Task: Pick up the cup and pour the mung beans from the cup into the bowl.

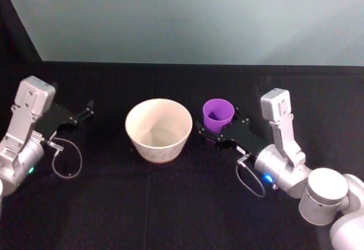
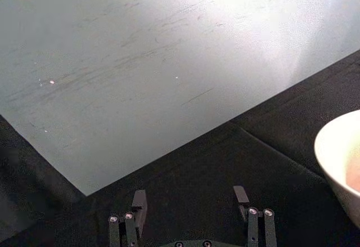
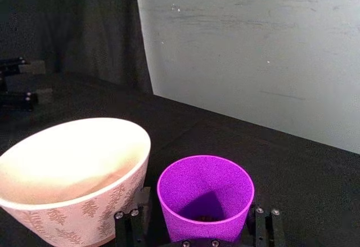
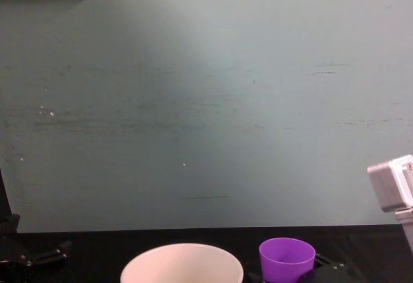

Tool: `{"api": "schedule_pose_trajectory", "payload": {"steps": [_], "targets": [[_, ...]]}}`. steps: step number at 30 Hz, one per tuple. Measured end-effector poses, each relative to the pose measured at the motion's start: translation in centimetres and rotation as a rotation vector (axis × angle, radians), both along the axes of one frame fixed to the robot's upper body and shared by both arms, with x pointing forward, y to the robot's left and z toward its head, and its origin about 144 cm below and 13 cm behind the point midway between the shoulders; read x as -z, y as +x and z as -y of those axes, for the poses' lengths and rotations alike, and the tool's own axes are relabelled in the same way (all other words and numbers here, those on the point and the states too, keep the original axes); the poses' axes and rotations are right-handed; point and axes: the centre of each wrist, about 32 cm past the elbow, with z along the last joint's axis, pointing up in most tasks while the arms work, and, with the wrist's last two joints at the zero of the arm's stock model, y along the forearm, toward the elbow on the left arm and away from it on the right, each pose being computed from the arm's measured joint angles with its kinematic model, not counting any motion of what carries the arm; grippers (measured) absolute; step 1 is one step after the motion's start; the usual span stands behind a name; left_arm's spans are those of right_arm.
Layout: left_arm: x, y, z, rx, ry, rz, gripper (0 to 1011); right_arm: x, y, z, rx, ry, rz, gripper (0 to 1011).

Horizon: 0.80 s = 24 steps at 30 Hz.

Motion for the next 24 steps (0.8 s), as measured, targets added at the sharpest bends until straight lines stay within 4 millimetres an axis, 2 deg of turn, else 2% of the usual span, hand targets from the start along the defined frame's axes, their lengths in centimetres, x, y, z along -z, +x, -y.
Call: {"api": "schedule_pose_trajectory", "payload": {"steps": [1,3,11,24], "targets": [[0.0,0.0,0.0,0.0,0.0,0.0,1000,0.03,0.02,0.01,0.0,0.002,0.0,982],[0.0,0.0,0.0,0.0,0.0,0.0,1000,0.13,0.04,-0.01,0.001,0.008,-0.001,915],[0.0,0.0,0.0,0.0,0.0,0.0,1000,0.28,0.06,-0.02,0.003,0.018,-0.002,749],[0.0,0.0,0.0,0.0,0.0,0.0,1000,-0.12,-0.34,0.47,0.01,0.019,0.01,736]]}}
